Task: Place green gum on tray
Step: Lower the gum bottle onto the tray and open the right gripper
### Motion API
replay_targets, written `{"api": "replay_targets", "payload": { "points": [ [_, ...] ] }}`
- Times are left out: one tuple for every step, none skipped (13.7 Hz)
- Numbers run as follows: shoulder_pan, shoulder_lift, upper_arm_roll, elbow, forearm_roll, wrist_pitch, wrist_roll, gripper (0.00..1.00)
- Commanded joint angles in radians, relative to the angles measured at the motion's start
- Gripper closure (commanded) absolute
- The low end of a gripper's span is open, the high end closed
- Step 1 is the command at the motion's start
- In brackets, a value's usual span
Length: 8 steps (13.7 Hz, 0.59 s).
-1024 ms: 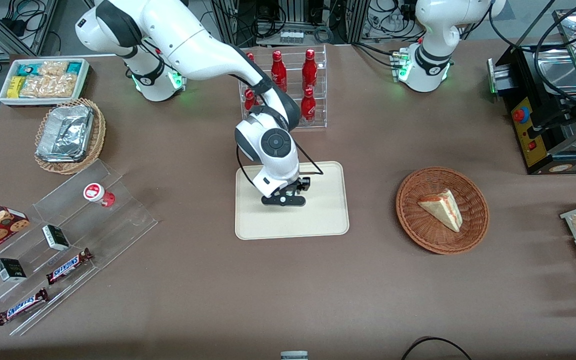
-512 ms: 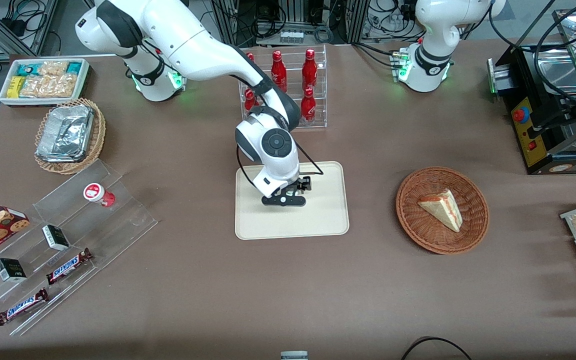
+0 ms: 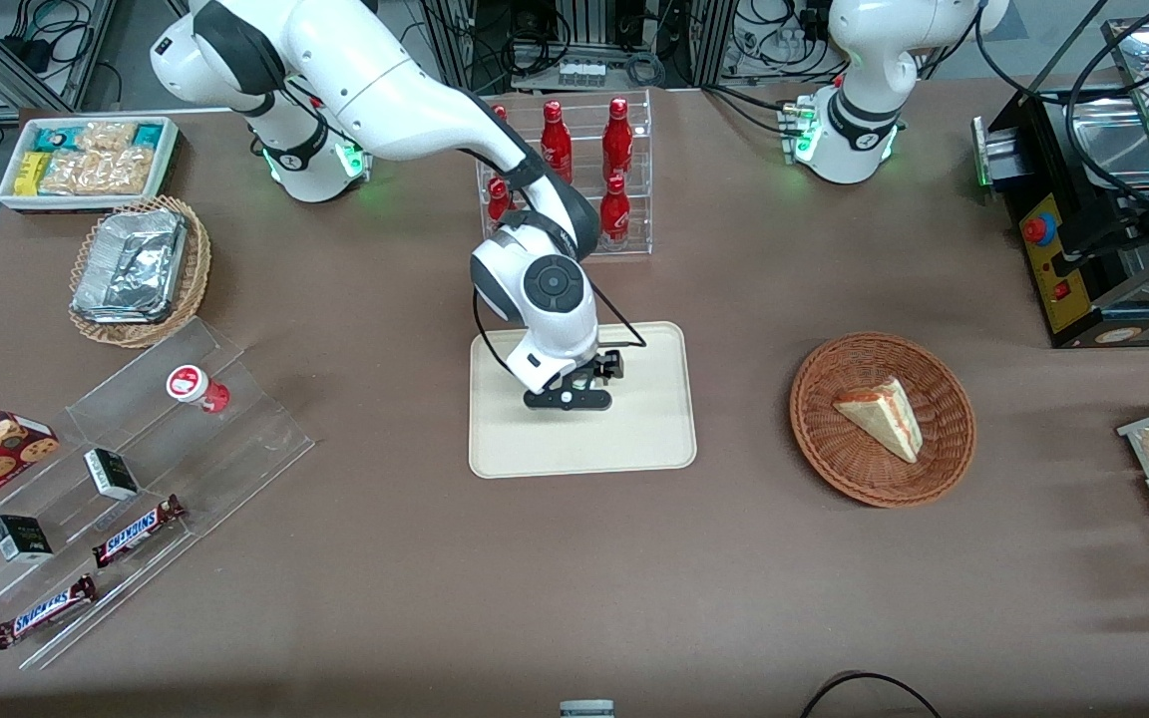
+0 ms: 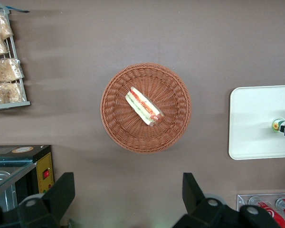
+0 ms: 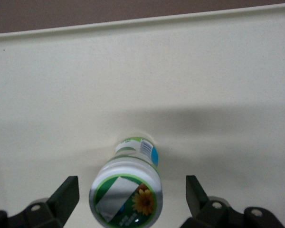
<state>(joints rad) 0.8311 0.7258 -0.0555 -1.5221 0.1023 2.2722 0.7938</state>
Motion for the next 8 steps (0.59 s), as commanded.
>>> {"api": "replay_targets", "payload": {
  "points": [
    [0.008,0.003,-0.010,0.020,-0.013,-0.007,-0.007,0.00],
    [0.008,-0.003,-0.010,0.020,-0.015,-0.013,-0.007,0.00],
    [0.006,-0.011,-0.012,0.020,-0.025,-0.032,-0.016,0.00],
    [0.003,-0.026,-0.012,0.020,-0.042,-0.063,-0.030,0.00],
    [0.000,-0.042,-0.012,0.022,-0.047,-0.086,-0.034,0.00],
    [-0.003,-0.060,-0.012,0.022,-0.047,-0.108,-0.044,0.00],
    [-0.007,-0.083,-0.012,0.022,-0.047,-0.138,-0.072,0.00],
    [-0.010,-0.106,-0.013,0.022,-0.046,-0.169,-0.093,0.00]
  ]
}}
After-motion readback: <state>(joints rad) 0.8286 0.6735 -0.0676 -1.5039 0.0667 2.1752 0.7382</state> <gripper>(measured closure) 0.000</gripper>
